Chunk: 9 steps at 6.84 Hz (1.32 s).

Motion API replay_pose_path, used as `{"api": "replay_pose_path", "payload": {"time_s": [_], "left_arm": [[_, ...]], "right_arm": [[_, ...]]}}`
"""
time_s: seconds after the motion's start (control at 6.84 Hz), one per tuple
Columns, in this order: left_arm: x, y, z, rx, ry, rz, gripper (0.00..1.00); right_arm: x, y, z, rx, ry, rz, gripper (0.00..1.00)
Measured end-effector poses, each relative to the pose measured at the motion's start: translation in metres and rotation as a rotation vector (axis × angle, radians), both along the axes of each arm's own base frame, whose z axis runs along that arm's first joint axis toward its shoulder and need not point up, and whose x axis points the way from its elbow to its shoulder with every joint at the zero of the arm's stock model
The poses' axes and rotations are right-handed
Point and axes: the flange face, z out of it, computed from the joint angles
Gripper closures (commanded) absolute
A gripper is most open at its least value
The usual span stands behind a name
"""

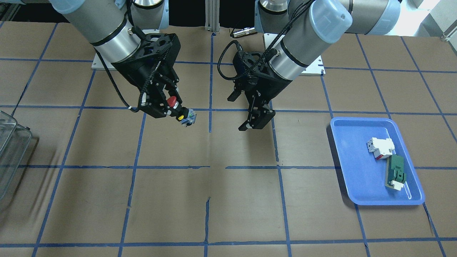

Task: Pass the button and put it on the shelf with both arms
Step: 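Open and withdraw the left gripper while the right carries the button to the basket, then lower the button into the wire mesh basket and open the right gripper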

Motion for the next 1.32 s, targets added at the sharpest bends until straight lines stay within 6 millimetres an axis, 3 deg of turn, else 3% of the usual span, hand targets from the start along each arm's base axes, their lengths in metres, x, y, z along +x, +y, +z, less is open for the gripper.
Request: {"api": "replay_pose_path", "payload": {"time_s": [0.29,0.58,0.88,1.02,1.17,1.32], "left_arm": [[0.013,0.007,0.028,0.096,-0.108,0.236,0.0],[0.027,0.017,0.055,0.168,-0.204,0.469,0.0],[0.035,0.018,0.075,0.267,-0.241,0.779,0.0],[0.037,0.012,0.084,0.296,-0.23,0.906,0.0],[0.039,0.01,0.088,0.309,-0.247,0.967,0.0],[0.043,0.014,0.088,0.315,-0.28,0.995,0.0]], "right_arm": [[-0.143,-0.027,0.006,-0.006,0.077,-0.271,0.82],[-0.27,-0.031,0.022,-0.097,0.203,-0.491,0.82],[-0.404,-0.019,-0.001,-0.073,0.293,-0.604,0.82],[-0.455,-0.02,-0.021,-0.047,0.324,-0.601,0.82],[-0.49,-0.025,-0.045,0.0,0.366,-0.594,0.82],[-0.509,-0.027,-0.065,0.051,0.402,-0.593,0.76]]}}
